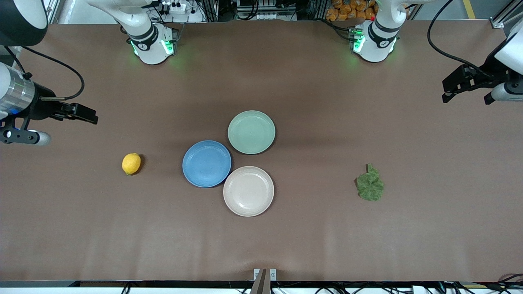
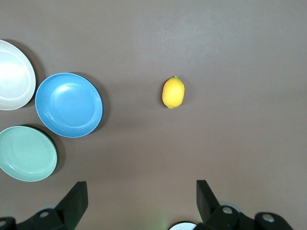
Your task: Pick lemon and lettuce from blue and beige plates
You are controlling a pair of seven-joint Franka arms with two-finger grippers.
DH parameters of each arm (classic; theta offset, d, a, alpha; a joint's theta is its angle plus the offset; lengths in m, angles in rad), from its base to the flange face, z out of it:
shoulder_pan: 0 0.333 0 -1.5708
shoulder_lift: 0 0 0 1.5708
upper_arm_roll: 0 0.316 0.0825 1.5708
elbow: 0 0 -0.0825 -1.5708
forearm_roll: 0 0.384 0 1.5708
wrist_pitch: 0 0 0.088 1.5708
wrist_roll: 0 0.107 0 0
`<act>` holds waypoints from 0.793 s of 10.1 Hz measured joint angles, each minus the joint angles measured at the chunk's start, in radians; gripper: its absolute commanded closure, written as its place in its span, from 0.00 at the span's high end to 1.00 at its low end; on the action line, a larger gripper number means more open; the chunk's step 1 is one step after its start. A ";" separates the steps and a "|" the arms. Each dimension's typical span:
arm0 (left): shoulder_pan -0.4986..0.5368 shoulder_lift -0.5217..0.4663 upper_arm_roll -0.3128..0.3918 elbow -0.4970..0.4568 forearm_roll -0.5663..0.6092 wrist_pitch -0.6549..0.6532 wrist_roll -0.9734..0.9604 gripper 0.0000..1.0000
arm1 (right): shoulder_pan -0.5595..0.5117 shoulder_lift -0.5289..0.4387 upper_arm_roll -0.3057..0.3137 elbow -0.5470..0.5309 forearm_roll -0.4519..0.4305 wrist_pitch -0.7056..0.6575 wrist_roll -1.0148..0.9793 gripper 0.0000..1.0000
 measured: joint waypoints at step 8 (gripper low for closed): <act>0.017 0.002 -0.002 -0.013 0.000 0.000 0.000 1.00 | -0.001 -0.022 0.003 -0.043 0.000 0.044 -0.020 1.00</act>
